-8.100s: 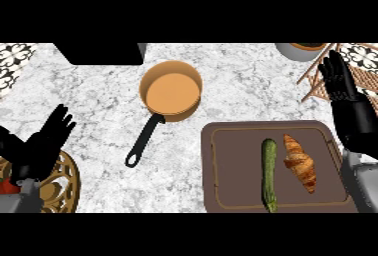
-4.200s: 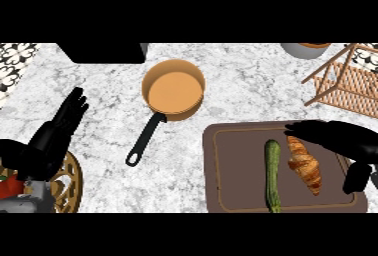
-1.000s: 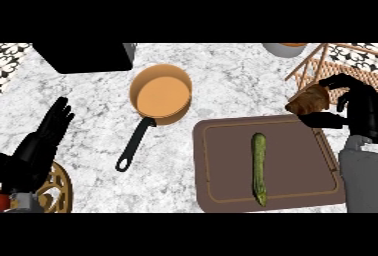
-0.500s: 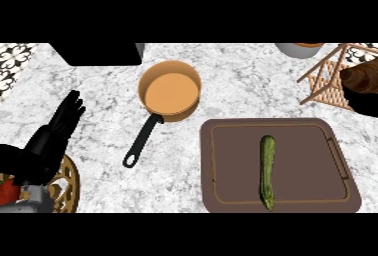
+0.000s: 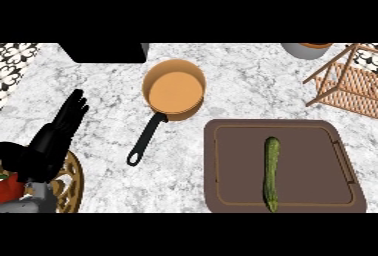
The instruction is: Pick the croissant from the tray and place it in the tiered shelf
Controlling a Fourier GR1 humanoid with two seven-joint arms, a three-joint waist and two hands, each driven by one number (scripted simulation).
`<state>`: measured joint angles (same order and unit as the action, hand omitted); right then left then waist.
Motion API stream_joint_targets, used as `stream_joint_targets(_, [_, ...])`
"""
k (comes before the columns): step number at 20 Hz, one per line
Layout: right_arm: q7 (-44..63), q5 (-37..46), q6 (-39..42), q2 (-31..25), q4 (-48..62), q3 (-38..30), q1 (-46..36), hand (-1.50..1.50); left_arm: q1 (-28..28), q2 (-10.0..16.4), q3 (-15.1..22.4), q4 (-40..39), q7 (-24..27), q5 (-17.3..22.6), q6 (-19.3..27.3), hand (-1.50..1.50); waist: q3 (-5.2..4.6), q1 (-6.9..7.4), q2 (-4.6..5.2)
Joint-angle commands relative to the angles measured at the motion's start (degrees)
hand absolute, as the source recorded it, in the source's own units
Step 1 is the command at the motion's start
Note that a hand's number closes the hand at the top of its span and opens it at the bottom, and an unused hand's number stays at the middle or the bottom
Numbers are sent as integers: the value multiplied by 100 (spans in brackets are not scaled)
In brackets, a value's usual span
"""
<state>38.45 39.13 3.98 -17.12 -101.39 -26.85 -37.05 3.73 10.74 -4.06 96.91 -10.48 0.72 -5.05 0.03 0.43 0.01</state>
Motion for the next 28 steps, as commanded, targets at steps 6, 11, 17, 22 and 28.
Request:
stream_joint_targets(6, [-745, -2299, -904, 203, 1062, -1507, -1065, 150, 49, 35, -35, 47, -62, 56, -71, 0, 6, 33, 19])
stream_joint_targets(11, [-1165, 475, 119, -1503, 1227, -13, 238, 150, 33, 66, -70, 168, 15, 78, -86, 0, -62, 10, 173])
stream_joint_targets(17, [-1879, 1348, -193, -2350, 2582, 513, -199, 150, 105, 73, -52, 38, -76, 163, -202, 0, -5, 166, 76])
stream_joint_targets(22, [-3100, 1457, -1357, -2577, 4074, 446, -764, 150, 284, -67, 105, -296, 117, -175, -31, 0, 1, 105, 67])
stream_joint_targets(28, [-4117, 588, -1270, -2541, 5034, 140, -1480, 150, 134, 114, -147, -39, 92, 12, -172, 0, 1, 88, 35])
